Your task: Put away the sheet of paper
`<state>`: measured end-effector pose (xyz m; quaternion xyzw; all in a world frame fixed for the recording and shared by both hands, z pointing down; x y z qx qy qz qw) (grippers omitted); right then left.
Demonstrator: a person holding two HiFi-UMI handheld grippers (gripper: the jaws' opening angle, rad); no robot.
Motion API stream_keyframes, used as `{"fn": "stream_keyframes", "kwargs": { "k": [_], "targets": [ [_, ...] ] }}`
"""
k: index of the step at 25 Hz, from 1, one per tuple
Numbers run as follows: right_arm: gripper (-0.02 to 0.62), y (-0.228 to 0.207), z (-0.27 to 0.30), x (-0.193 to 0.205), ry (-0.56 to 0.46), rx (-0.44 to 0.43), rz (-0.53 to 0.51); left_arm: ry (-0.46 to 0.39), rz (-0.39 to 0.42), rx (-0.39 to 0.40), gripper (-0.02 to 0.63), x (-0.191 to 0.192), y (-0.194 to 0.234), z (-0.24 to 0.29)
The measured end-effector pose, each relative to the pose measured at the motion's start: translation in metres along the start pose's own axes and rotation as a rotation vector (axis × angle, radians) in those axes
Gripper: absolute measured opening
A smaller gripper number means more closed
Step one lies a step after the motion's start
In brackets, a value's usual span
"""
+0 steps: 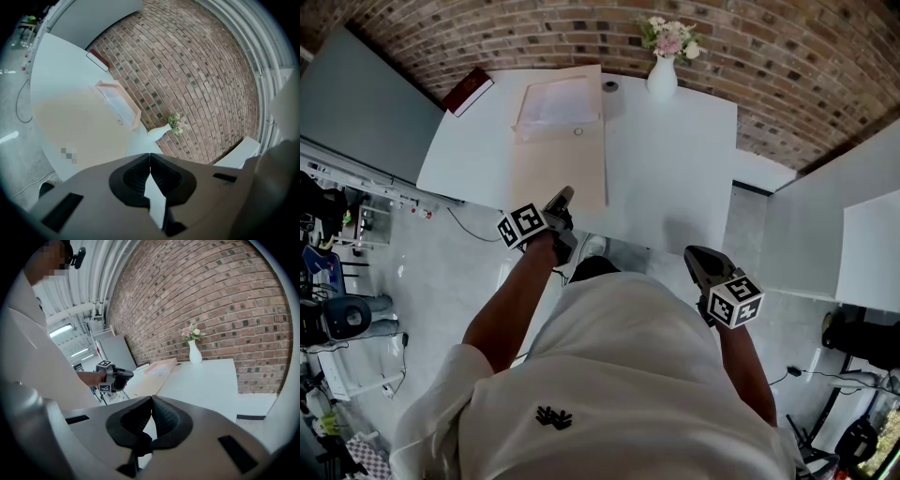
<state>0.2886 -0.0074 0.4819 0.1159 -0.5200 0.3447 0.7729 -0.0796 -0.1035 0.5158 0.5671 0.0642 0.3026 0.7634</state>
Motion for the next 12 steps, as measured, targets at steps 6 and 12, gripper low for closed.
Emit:
{"fn": "stream_keyframes", "kwargs": {
  "k": [6, 12],
  "targets": [
    [0.028, -0.007, 0.006, -0.004, 0.0, 0.006, 0.007, -0.001, -0.003, -0.013, 0.025, -0.009, 0.003, 0.009],
    [0.028, -0.021, 0.02, -0.004, 0.017, 0.016, 0.015, -0.01, -0.004, -0.006, 0.025, -0.025, 0.005, 0.03]
  ]
}}
Point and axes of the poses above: the fingertips, and each gripper's own axes: z forward along the fingers, y to its left, x out of its underside, the point moved 7 cm from there along -z, backward along the fingers, and after that the axes turned 13 degrees about -z, right-handed, at the moved point
